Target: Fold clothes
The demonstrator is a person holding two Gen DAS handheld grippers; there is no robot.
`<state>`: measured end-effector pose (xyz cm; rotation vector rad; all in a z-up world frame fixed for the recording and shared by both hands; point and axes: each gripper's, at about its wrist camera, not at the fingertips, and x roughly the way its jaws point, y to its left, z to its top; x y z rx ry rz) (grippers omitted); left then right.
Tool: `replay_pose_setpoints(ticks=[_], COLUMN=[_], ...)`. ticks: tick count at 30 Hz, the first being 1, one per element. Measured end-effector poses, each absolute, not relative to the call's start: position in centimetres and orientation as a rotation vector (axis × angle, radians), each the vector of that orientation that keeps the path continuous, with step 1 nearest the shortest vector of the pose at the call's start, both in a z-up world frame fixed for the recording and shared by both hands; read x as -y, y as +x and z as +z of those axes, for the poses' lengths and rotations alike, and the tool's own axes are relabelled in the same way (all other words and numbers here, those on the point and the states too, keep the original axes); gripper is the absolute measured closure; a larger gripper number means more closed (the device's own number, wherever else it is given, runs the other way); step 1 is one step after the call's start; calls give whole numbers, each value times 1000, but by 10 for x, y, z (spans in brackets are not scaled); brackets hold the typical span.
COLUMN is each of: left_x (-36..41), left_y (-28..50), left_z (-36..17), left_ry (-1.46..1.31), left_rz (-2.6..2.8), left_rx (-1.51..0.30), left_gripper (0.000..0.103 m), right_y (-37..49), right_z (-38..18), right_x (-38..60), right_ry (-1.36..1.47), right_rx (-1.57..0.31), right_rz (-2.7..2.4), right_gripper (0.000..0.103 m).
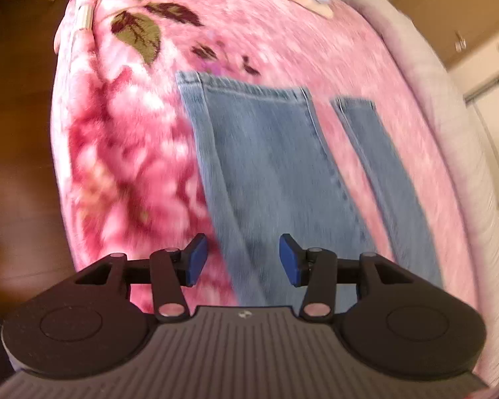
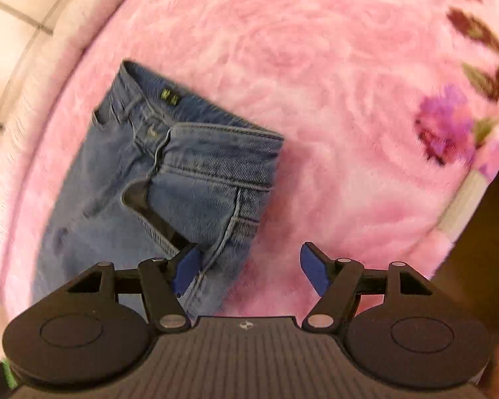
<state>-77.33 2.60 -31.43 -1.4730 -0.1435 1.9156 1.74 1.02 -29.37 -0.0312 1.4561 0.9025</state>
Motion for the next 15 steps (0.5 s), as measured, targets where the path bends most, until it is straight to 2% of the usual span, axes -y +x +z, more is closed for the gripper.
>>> replay_pose_setpoints(ticks=[3,4,5,6,7,8,12,15], left_x=[-34,-37,-39,-41,-43,-44,-29,-16], left_y=[-782,-785,-787,-787,-781,-776,-777,-796], left_z=[-324,-323,-323,-318,-306,-295,-266,-288], left_ry=[-1472,-1467,-1459,-1422,-1331,-1240,-1062,-1121], left_rz=[1904,1907,1904,1887,1873,1858,1852,1898], left_rx=[203,184,164,131,82,33,-72,-225], left_gripper=[66,84,98,98,99,99,99,98], right_y=[19,21,21,22,22,21,3,-5], right_z=[-306,-309,-310,-311,-311,-310,-269,-260], right_x=[-7,-4,-2,-1,-4,-8,-12,4], right_ry=[73,99,130,162,176,190,75,54], right_rx=[-1454,-1448,-1441,-1433,-1427,-1421,-1294,-1301], right_rz=[900,898,892,887,893,900,999,988], right_gripper=[31,31,31,34,65,89,90,91])
